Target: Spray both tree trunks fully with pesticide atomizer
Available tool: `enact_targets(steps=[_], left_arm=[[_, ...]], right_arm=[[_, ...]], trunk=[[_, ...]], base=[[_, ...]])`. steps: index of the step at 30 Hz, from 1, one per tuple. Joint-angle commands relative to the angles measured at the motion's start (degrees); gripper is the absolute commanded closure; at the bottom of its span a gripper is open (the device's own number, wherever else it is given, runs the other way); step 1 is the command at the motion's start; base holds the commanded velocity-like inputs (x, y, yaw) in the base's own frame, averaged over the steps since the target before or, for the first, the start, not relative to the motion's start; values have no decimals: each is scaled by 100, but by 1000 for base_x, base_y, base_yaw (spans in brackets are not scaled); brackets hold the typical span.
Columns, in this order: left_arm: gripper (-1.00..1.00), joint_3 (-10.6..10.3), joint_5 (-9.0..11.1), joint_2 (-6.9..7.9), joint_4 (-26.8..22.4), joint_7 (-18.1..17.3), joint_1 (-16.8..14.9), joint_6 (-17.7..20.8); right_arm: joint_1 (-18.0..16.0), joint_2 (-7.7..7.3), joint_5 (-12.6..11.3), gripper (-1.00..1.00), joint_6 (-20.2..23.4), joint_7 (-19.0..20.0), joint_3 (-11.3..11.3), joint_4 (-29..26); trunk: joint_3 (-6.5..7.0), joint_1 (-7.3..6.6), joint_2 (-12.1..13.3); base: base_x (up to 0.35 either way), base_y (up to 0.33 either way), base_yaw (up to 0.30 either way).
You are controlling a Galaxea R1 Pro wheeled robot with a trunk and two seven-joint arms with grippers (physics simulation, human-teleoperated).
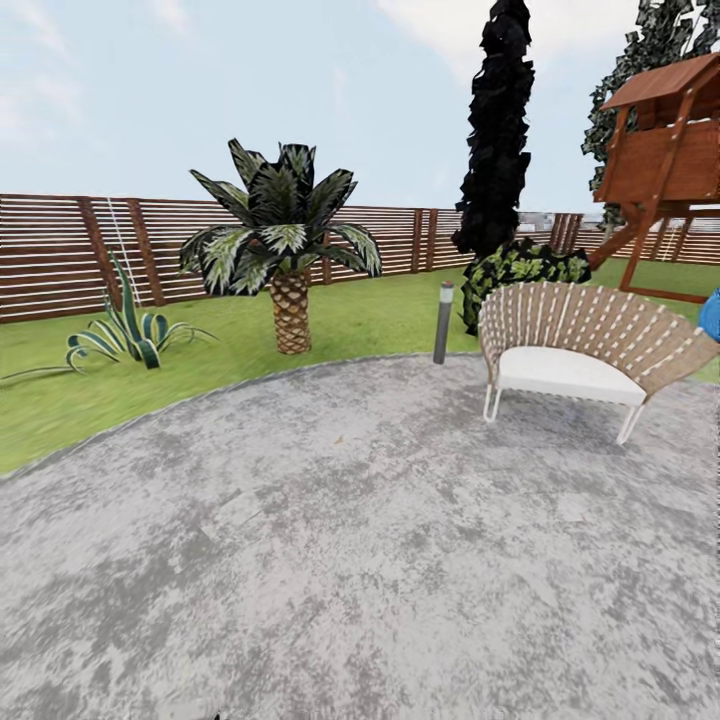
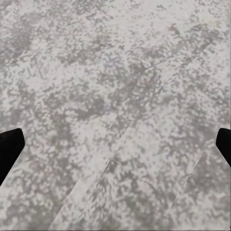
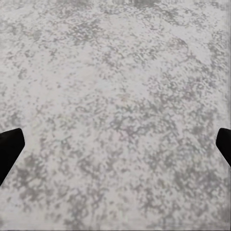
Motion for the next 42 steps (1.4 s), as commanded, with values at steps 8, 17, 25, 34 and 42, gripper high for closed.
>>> enact_targets(steps=[8, 17, 25, 34, 42], left_arm=[[-100, -4, 27, 0, 5, 3, -3, -19], [-100, -4, 27, 0, -1, 5, -3, -19], [-100, -4, 27, 0, -4, 7, -3, -19], [-100, -4, 27, 3, -11, 7, -3, -19], [-100, -4, 27, 2, -12, 6, -3, -19]], right_arm=[[-6, 0, 3, -100, -18, -1, -2, 4], [-6, 0, 3, -100, -17, -1, -2, 4], [-6, 0, 3, -100, -17, -1, -2, 1], [-5, 0, 3, -100, -17, -1, -2, -5], [-2, 0, 2, -100, -24, -3, -1, -5]], trunk=[[-5, -5, -2], [-5, -5, -2], [-5, -5, -2], [-5, -5, -2], [-5, -5, -2]], base=[[-337, 0, 0], [-337, 0, 0], [-166, 0, 141], [-4, 0, 274], [-82, 69, 154]])
